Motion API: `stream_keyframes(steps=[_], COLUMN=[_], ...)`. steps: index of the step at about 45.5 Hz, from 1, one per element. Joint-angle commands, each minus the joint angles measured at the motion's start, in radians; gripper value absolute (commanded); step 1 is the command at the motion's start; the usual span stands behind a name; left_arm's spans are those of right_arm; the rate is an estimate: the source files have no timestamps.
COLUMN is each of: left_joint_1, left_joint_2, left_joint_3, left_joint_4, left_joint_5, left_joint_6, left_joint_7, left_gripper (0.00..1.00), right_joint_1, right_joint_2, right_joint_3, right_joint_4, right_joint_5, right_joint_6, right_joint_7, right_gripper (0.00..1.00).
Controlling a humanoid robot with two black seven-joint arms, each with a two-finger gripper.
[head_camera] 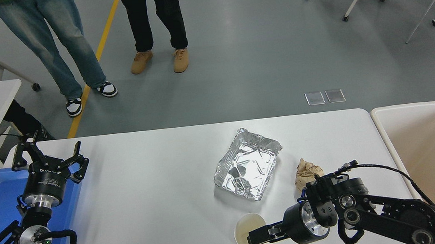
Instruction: Clean the table surface
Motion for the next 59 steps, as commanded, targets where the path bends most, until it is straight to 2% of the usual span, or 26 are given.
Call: stream_keyframes(steps=[1, 37, 40, 44, 50, 59], left_joint_1=[0.000, 0.000, 0.000, 0.000, 0.000, 0.000], left_joint_2=[0.000, 0.000, 0.000, 0.000, 0.000, 0.000], left_joint_3=[0.000, 0.000, 0.000, 0.000, 0.000, 0.000], left_joint_4=[0.000, 0.000, 0.000, 0.000, 0.000, 0.000], left_joint_5=[0.000, 0.000, 0.000, 0.000, 0.000, 0.000], left_joint_6=[0.000, 0.000, 0.000, 0.000, 0.000, 0.000], left_joint_7=[0.000, 0.000, 0.000, 0.000, 0.000, 0.000], left_gripper=[0.99, 0.99, 0.99, 0.99, 0.99, 0.99], right_joint_1=[0.003, -0.013, -0.013, -0.016, -0.028, -0.028], right_joint_2=[0.031, 0.039, 0.040, 0.040, 0.042, 0.054], right_joint_3=[0.003, 0.000, -0.002, -0.002, -0.002, -0.003], right_joint_4=[-0.039, -0.040, -0.040, -0.040, -0.040, -0.043], right_joint_5=[-0.008, -0.088, -0.088, -0.101, -0.146, -0.177], right_joint_6=[-0.009, -0.015, -0.013, -0.013, -0.013, -0.012], right_joint_7=[-0.011, 0.001, 0.004, 0.009, 0.049, 0.078], right_gripper=[0.99, 0.97, 0.88, 0.86, 0.77, 0.56])
